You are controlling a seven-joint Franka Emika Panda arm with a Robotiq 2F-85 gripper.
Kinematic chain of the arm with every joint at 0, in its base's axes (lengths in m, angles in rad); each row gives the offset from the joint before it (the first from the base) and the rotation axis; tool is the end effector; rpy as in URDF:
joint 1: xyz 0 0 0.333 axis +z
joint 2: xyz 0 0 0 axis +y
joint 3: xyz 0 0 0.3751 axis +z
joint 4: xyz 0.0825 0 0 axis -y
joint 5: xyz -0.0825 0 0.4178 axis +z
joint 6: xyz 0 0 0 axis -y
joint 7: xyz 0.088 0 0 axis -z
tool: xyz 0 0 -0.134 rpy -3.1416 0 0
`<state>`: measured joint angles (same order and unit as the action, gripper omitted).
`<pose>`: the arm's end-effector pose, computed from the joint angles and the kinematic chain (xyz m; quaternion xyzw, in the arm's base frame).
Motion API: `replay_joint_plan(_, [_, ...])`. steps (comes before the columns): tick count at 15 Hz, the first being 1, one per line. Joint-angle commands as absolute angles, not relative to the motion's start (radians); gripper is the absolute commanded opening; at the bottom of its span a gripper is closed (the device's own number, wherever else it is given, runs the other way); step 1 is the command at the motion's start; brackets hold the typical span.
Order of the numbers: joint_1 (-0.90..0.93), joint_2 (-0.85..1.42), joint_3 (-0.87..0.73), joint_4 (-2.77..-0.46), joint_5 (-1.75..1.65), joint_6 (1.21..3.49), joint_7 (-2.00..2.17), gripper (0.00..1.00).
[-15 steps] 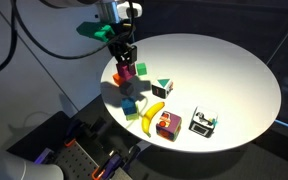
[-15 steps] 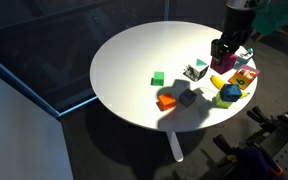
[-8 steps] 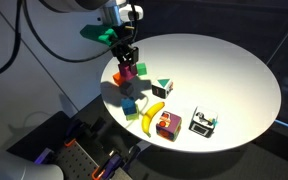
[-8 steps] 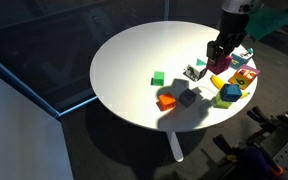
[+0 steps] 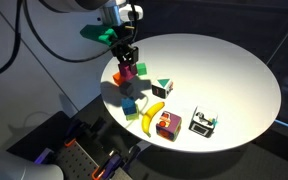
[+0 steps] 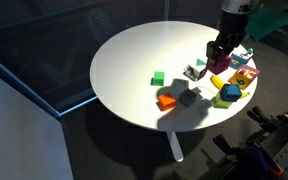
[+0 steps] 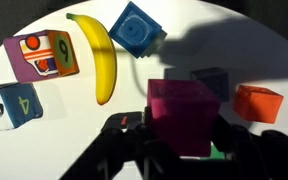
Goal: Put the pink cube on top of the orange cube
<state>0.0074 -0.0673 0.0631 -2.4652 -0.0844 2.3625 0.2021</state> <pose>0.4829 0.0313 0.3242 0.9987 -0.0353 -0.0134 0.0334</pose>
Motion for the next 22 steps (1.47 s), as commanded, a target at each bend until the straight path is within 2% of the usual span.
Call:
replay_joint_plan(1, [0.027,-0.054,0.065,-2.464,-0.077,2.405,0.189,0.29])
replay_joint_plan(12, [0.108,0.032,0.108,-2.453,-0.066,2.500,0.204,0.29])
replay_joint_plan(22, [0.176,0.135,0.127,-2.404,-0.069,2.508,0.420,0.29])
